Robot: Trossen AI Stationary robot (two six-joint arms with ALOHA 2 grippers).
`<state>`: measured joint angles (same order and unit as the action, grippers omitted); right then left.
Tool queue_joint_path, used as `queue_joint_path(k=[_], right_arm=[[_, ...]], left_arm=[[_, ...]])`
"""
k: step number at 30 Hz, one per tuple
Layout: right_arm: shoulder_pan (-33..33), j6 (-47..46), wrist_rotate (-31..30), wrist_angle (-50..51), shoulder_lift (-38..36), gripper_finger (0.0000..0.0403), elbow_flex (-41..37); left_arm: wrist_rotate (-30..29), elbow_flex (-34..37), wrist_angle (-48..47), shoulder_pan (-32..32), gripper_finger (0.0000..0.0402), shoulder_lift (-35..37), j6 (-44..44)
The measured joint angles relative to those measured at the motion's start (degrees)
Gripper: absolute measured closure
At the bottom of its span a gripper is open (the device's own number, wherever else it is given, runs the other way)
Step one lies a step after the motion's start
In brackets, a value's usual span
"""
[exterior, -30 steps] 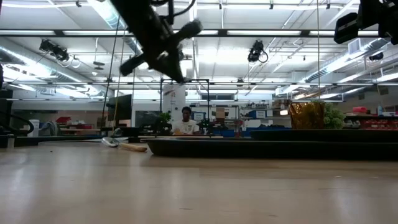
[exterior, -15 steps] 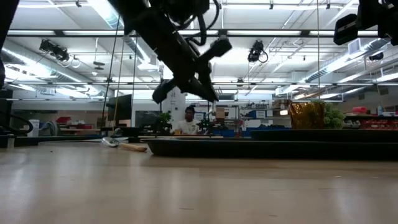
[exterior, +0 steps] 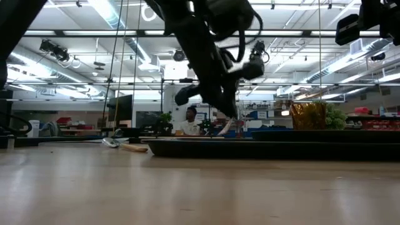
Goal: Pick and place plate/cup/fork/spoon on tray
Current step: Put the orange fork to the left of the black plate on the black table tray
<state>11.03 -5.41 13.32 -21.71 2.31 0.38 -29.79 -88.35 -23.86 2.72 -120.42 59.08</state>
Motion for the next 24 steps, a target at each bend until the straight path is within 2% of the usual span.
queue_joint_path(k=[5, 12, 19, 24], right_arm=[[0.04, 0.00, 0.22, 0.46, 0.07, 0.0315, 0.00], [0.04, -0.04, 0.31, 0.50, 0.13, 0.0315, 0.00], [0.04, -0.27, 0.39, 0.53, 0.31, 0.0315, 0.00], [0.04, -0.42, 1.24, 0.61, 0.33, 0.0315, 0.00]], left_arm=[[0.24, -2.78, -5.66, 0.04, 0.0385, -3.56, 3.69], [0.41, -2.83, -11.42, -0.04, 0.0373, -3.87, 10.05], [0.30, -2.81, -11.49, 0.02, 0.0371, -3.87, 15.29], [0.28, -2.81, -11.42, 0.02, 0.0366, -3.87, 15.38]])
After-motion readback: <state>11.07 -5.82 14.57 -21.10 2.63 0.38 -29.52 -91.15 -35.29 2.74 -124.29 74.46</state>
